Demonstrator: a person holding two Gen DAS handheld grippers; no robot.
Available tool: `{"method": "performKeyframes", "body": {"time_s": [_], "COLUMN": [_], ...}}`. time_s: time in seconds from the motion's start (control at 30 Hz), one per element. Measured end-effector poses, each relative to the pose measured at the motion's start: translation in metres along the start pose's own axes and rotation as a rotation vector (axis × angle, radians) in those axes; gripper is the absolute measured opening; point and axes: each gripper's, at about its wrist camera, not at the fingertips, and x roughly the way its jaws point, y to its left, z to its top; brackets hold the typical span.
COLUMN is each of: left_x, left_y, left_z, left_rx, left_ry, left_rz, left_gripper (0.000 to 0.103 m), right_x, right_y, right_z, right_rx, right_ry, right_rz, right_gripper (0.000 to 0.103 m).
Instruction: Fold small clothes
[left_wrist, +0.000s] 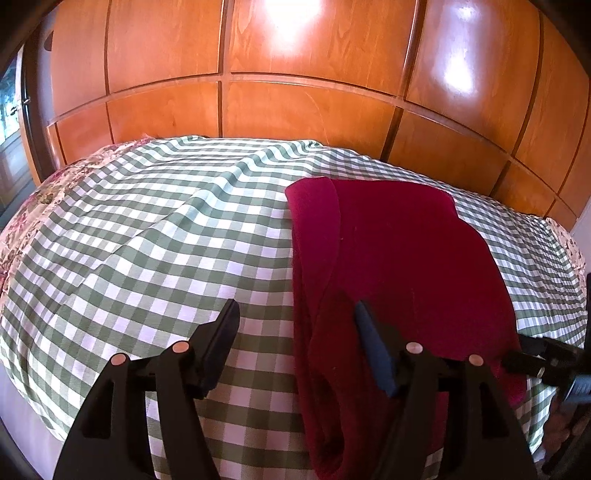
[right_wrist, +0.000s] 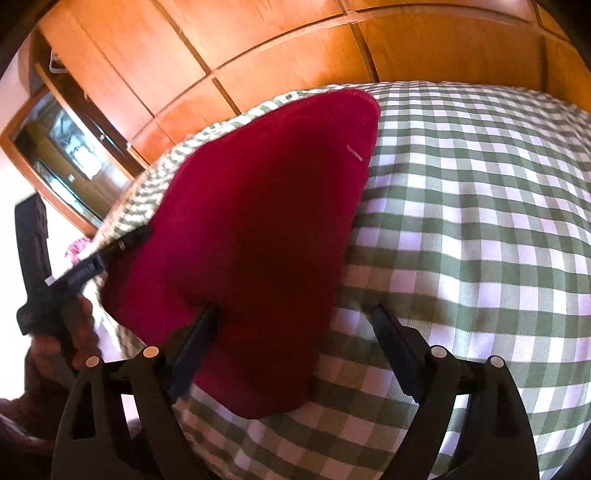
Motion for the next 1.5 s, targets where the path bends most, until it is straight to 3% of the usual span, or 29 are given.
{"method": "performKeyframes", "body": {"time_s": [0.23, 0.5, 0.77, 0.9, 0.97, 1.03, 1.13, 1.3, 1.5], "left_x": [0.001, 0.013, 0.036, 0.050, 0.054, 0.056, 0.057, 0.045, 0.046], "left_y": [0.008, 0.018, 0.040, 0.045, 0.043, 0.043, 0.042, 0.019, -0.073], "left_z": [-0.002, -0.006, -0.016, -0.018, -0.019, -0.020, -0.021, -0.013, 0.023], "left_rx": [-0.016, -0.050, -0.128, -0.196, -0.216, -0.230, -0.258, -0.213, -0.032], "left_ry": [0.013, 0.041, 0.068, 0.091, 0.097, 0.097, 0.097, 0.094, 0.121], "left_rz": [-0.013, -0.066, -0.261, -0.403, -0.474, -0.515, -0.565, -0.636, -0.753], "left_gripper": [0.069, 0.070, 0.072, 0.054, 0.035, 0.032, 0.028, 0.025, 0.024], "right_x": [0.000, 0.034, 0.050, 0.058, 0.059, 0.059, 0.049, 0.011, -0.066], "right_y": [-0.018, -0.036, -0.025, -0.019, -0.015, -0.014, -0.013, 0.000, -0.032], "right_z": [0.037, 0.061, 0.054, 0.056, 0.056, 0.054, 0.050, 0.044, 0.038], "right_rx": [0.070, 0.150, 0.130, 0.118, 0.102, 0.101, 0.112, 0.069, 0.096], "right_ry": [-0.043, 0.017, 0.084, 0.087, 0.080, 0.071, 0.046, -0.036, -0.181], "right_rz": [0.053, 0.181, 0.301, 0.309, 0.295, 0.292, 0.289, 0.264, 0.172], "right_gripper": [0.085, 0.086, 0.089, 0.087, 0.080, 0.063, 0.052, 0.046, 0.045]}}
